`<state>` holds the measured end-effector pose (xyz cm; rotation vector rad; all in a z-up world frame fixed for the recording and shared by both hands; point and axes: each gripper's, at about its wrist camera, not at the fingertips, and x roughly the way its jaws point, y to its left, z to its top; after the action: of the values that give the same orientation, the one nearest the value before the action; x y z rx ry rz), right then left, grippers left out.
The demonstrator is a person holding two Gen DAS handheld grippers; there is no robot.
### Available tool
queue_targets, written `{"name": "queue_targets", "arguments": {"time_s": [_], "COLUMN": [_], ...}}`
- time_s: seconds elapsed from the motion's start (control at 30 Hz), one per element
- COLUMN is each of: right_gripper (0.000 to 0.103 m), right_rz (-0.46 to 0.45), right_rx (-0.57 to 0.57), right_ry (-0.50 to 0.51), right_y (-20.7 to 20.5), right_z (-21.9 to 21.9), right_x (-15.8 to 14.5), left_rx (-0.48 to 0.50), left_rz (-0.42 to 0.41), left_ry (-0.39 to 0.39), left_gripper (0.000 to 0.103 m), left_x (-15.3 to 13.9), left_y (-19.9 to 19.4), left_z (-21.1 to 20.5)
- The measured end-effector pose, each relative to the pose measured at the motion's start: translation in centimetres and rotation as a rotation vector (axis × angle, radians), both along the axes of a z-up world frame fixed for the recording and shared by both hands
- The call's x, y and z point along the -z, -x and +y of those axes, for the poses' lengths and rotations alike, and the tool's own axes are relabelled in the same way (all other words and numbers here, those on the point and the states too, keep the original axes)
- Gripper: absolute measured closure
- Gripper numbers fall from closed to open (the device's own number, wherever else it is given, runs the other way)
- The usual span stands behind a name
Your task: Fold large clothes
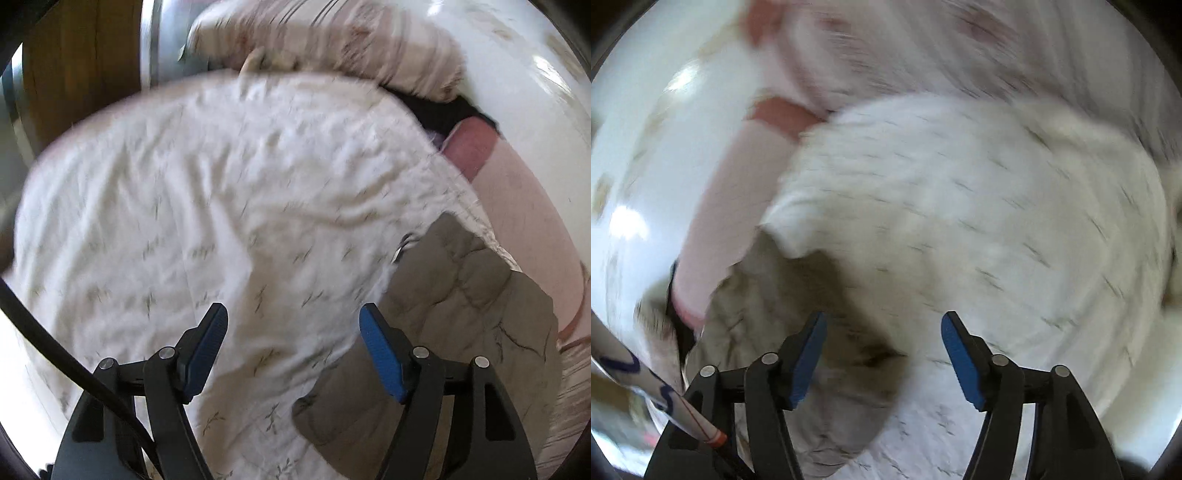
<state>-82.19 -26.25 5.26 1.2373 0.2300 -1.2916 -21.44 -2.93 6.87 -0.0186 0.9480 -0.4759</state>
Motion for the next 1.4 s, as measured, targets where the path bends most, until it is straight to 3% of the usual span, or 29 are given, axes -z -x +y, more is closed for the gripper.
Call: {"name": "queue_targets", "arguments": {"time_s": [0.07,0.17,0.23,0.3,0.4,0.5,0.7,0.93,1.4], "right_gripper": [0.038,0.038,0.038,0.038,0.038,0.038,0.038,0.033,0.030], "right_rz": [0.102,0.225,0.276,0.303,0.309,0.342,0.391,0.491,0.538], "right_rx": [-0.110,-0.297,-0.369,-0.409,-0.419,-0.399,-0.378,-0.401,-0.397], "right_ry": [0.137,0.274,0.316,0.317,0.299,0.276,0.242,0.258,0.279], "right_y": [-3.7,-9.7,-12.8,-14.6,-16.2,-17.0,-17.9,-19.2,-19.9], "right_z": [1.0,2.3,2.7,2.7,1.9,0.3,-2.0,-3.2,-3.5], "right_x": [-2.1,-3.6,-3.4,-2.7,-1.6,-0.4,2.2,3.4,4.1], "left_rx": [0.048,0.202,0.342,0.436,0.507,0.531,0.475,0.481,0.509], "left_rz": [-0.115,-0.299,-0.418,-0.482,-0.552,-0.533,-0.447,-0.469,-0.428], "left_ry": [-0.010,-0.033,-0.061,-0.085,-0.136,-0.157,-0.166,-0.163,-0.127], "left_gripper": [0.030,0.030,0.030,0.029,0.029,0.029,0.023,0.023,0.022], "left_x": [-1.3,-2.4,-2.2,-1.4,0.1,1.3,3.4,4.8,5.8], "left_y": [1.9,7.0,11.2,14.2,16.8,17.2,14.9,14.6,13.6], "left_z": [-1.0,-3.7,-5.7,-7.1,-9.3,-10.9,-13.0,-13.7,-14.3]}}
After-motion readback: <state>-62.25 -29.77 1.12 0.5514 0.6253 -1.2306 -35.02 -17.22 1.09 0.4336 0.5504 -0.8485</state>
